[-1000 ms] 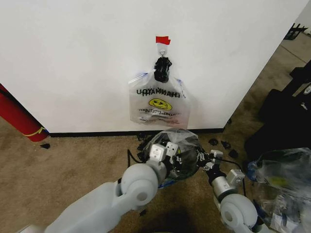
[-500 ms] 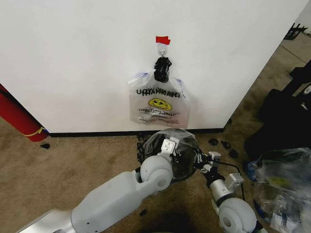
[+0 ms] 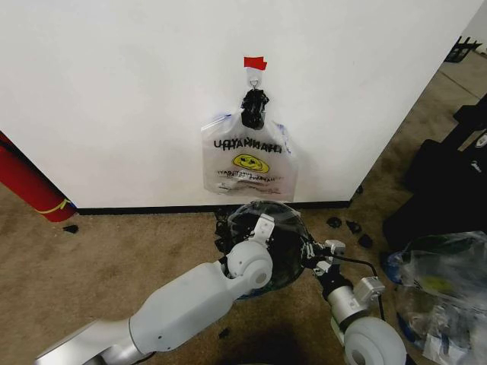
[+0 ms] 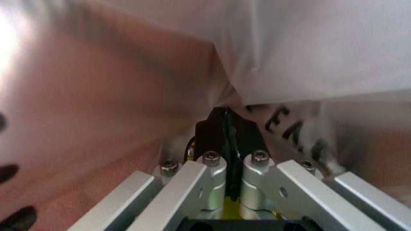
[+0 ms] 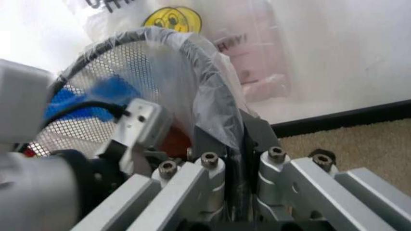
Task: Pick up the garbage bag from the wall and place it over the trash bin.
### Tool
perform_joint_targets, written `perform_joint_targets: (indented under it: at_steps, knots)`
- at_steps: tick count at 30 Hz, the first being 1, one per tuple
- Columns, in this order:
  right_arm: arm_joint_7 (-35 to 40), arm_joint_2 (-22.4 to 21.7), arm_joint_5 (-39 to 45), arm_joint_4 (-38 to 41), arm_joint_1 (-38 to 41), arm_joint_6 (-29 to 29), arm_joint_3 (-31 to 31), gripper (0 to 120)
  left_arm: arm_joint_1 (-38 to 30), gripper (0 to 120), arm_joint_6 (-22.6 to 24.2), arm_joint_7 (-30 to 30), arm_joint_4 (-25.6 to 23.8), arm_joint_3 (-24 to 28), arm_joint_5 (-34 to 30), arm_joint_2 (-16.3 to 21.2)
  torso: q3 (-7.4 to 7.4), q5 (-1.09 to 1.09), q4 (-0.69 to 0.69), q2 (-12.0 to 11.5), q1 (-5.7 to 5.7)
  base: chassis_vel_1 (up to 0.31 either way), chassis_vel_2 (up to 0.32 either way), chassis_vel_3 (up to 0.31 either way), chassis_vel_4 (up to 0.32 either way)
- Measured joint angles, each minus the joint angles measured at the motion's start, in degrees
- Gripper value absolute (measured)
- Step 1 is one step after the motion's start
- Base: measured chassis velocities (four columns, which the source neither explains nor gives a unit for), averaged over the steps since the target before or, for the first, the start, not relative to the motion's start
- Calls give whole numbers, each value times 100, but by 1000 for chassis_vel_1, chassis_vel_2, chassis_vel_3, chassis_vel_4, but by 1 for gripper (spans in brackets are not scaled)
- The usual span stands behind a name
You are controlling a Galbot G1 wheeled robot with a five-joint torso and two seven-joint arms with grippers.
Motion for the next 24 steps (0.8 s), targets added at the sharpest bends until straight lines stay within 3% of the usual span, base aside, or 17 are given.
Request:
perform_joint_targets:
  at_steps: [8, 13, 19, 24]
  knots:
    - [-141, 3, 7, 65, -57, 81, 2, 1, -91, 0, -4, 101, 316, 9, 112, -62, 0, 0, 0, 0, 0, 0, 0, 0, 0]
    - [-189, 29, -1, -9, -20, 165, 25, 1, -75, 0, -5, 124, 147, 11, 85, 7, 0, -1, 0, 0, 0, 0, 0, 0, 0]
    - [-509, 156, -259, -528, 233, 644, -40, 1, 203, 0, -6, 205, -785, 96, -4, 348, 0, 0, 0, 0, 0, 0, 0, 0, 0]
    - [-787, 198, -507, -733, 354, 860, -97, 1, 339, 0, -7, 238, -1219, 157, -165, 570, 0, -1, 0, 0, 0, 0, 0, 0, 0]
